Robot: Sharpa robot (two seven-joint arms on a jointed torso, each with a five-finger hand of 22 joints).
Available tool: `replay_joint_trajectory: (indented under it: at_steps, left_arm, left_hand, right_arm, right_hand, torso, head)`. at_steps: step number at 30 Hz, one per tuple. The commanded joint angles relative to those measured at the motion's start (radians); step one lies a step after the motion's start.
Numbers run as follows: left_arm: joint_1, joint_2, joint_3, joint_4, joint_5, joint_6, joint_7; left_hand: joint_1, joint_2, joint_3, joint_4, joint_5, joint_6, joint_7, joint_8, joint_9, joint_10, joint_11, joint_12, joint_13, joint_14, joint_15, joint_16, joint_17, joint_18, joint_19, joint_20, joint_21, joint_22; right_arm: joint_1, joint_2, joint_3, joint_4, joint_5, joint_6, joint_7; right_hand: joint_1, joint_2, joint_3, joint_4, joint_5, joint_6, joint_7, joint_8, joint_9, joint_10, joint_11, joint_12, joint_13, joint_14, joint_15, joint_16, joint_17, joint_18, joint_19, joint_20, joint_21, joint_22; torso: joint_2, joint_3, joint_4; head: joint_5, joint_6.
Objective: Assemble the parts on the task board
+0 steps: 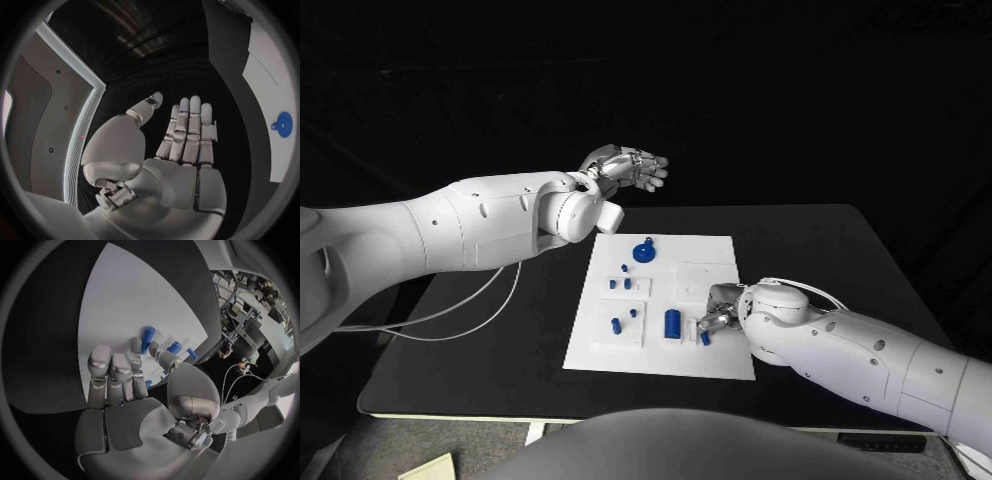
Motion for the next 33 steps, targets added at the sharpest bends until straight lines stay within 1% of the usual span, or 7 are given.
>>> replay_joint_trajectory:
  at_steps: [1, 10, 18, 21, 23, 30, 33]
  left_arm:
    - [0.001, 0.002, 0.001, 0.001, -0.004, 0.011, 0.006]
    - [0.001, 0.003, 0.001, 0.001, -0.004, 0.011, 0.007]
    - [0.001, 0.0, 0.001, 0.002, -0.004, 0.011, 0.006]
    - [0.001, -0.002, 0.001, 0.003, -0.005, 0.01, 0.006]
    - [0.001, -0.003, 0.001, 0.002, -0.005, 0.009, 0.006]
    - [0.001, -0.002, 0.001, 0.003, -0.011, 0.013, 0.004]
    - [0.001, -0.003, 0.001, 0.005, -0.019, 0.015, 0.002]
  left_hand:
    - [-0.008, -0.001, 0.001, 0.005, 0.002, -0.003, -0.006, 0.007, -0.001, 0.002, -0.002, 0.003, -0.001, 0.007, 0.0, -0.004, 0.002, 0.02, -0.002, 0.005, -0.006, 0.001]
    - [-0.008, -0.002, 0.001, 0.005, 0.002, -0.003, -0.006, 0.007, -0.002, 0.002, -0.002, 0.003, -0.002, 0.007, 0.0, -0.005, 0.003, 0.02, -0.003, 0.005, -0.007, 0.001]
    - [-0.007, -0.002, 0.001, 0.005, 0.002, -0.003, -0.006, 0.007, -0.002, 0.002, -0.002, 0.003, -0.002, 0.007, 0.0, -0.006, 0.003, 0.02, -0.003, 0.005, -0.007, 0.002]
    - [-0.007, -0.002, 0.001, 0.006, 0.002, -0.003, -0.006, 0.007, -0.002, 0.002, -0.002, 0.003, -0.002, 0.007, 0.0, -0.006, 0.004, 0.02, -0.003, 0.005, -0.007, 0.002]
    - [-0.007, -0.002, 0.001, 0.005, 0.002, -0.003, -0.006, 0.007, -0.002, 0.002, -0.002, 0.003, -0.002, 0.007, 0.0, -0.006, 0.004, 0.02, -0.003, 0.005, -0.007, 0.002]
    - [-0.007, -0.002, 0.001, 0.005, 0.002, -0.003, -0.006, 0.008, -0.002, 0.002, -0.002, 0.003, -0.002, 0.008, 0.0, -0.007, 0.004, 0.02, -0.003, 0.005, -0.007, 0.002]
    - [-0.007, -0.002, 0.001, 0.005, 0.002, -0.003, -0.006, 0.008, -0.002, 0.002, -0.002, 0.003, -0.002, 0.008, 0.0, -0.007, 0.005, 0.02, -0.003, 0.005, -0.007, 0.002]
  right_arm:
    - [-0.012, -0.005, -0.01, -0.01, -0.04, 0.064, -0.027]
    - [-0.013, -0.001, -0.013, -0.009, -0.075, 0.104, -0.034]
    - [-0.012, -0.019, -0.015, -0.006, -0.161, 0.1, -0.041]
    - [-0.012, -0.026, -0.015, 0.001, -0.258, 0.083, -0.037]
    - [-0.012, -0.03, -0.017, 0.006, -0.284, 0.072, -0.041]
    - [-0.012, -0.035, -0.023, 0.022, -0.357, 0.069, -0.051]
    - [-0.012, -0.035, -0.029, 0.025, -0.368, 0.087, -0.054]
  right_hand:
    - [-0.002, -0.012, -0.001, -0.004, 0.0, 0.001, 0.008, -0.007, -0.005, 0.007, -0.001, 0.002, 0.0, 0.0, 0.0, 0.002, 0.0, 0.052, -0.001, 0.003, 0.006, 0.005]
    - [0.002, -0.02, 0.0, -0.014, 0.0, 0.0, 0.008, -0.008, -0.005, 0.007, -0.002, 0.001, -0.001, 0.001, 0.0, 0.002, 0.0, 0.052, 0.0, 0.003, 0.006, 0.004]
    - [0.014, -0.028, 0.001, -0.03, -0.001, 0.0, 0.009, -0.009, -0.006, 0.005, -0.001, -0.001, -0.002, 0.001, 0.0, 0.001, -0.001, 0.052, -0.001, 0.003, 0.005, 0.004]
    - [0.018, -0.036, 0.001, -0.034, -0.001, -0.003, 0.009, -0.01, -0.007, -0.002, -0.001, -0.009, -0.008, 0.0, 0.0, 0.0, -0.001, 0.052, -0.001, 0.003, 0.004, 0.003]
    - [0.024, -0.048, 0.006, -0.036, -0.002, -0.011, 0.012, -0.014, -0.008, -0.012, 0.002, -0.019, -0.015, -0.003, 0.003, -0.005, -0.004, 0.052, -0.005, 0.005, 0.0, 0.001]
    - [0.053, -0.134, 0.027, 0.007, -0.002, -0.028, 0.02, -0.02, -0.008, -0.02, 0.009, -0.029, -0.022, -0.001, 0.01, -0.018, -0.012, 0.052, -0.006, 0.014, -0.012, -0.008]
    - [0.062, -0.154, 0.025, 0.017, -0.002, -0.038, 0.023, -0.023, -0.007, -0.026, 0.013, -0.032, -0.023, -0.001, 0.014, -0.021, -0.014, 0.052, -0.007, 0.016, -0.015, -0.01]
  torso:
    - [0.0, -0.0004, -0.0001]
    - [0.0, -0.001, 0.0002]
    - [0.0, -0.0011, 0.0]
    - [0.0, -0.0006, -0.0002]
    - [0.0, -0.0002, -0.0007]
    - [0.0, 0.0005, -0.0011]
    - [0.0, 0.0004, -0.0009]
  head:
    - [0.0, 0.0]
    - [0.0, 0.0]
    - [0.001, 0.0]
    - [0.002, 0.0]
    - [0.003, 0.0]
    - [0.001, 0.0]
    - [0.0, 0.0]
